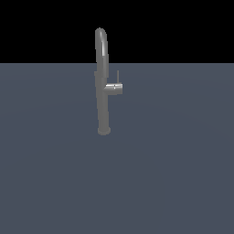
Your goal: Turn on the faucet by rotating a designated handle.
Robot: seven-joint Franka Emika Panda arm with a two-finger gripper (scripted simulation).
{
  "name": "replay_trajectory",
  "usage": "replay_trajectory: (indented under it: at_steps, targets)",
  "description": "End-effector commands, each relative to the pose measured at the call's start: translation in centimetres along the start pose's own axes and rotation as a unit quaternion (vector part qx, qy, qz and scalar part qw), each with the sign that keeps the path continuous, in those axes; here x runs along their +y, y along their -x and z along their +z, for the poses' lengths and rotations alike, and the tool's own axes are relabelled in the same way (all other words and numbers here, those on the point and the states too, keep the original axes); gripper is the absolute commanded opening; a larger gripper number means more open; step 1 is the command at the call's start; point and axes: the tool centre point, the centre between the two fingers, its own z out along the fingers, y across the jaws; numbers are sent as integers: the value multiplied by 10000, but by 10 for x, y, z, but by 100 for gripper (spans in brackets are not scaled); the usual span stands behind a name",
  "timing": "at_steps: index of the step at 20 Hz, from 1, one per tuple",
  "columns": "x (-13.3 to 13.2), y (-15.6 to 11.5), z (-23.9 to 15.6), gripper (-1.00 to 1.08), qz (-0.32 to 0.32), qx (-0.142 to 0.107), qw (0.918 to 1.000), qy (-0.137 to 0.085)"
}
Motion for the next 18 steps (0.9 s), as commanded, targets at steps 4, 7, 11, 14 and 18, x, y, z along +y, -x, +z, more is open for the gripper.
replay_trajectory:
  at_steps: [4,7,11,14,18]
  targets:
    - [0,-1,0,-100,14,-16,10000,-13]
    - [-1,-4,0,-100,55,-65,9999,-53]
    - [-4,-12,0,-100,153,-182,9996,-148]
    - [-6,-21,0,-100,260,-310,9989,-251]
    - [-10,-36,1,-100,449,-536,9966,-434]
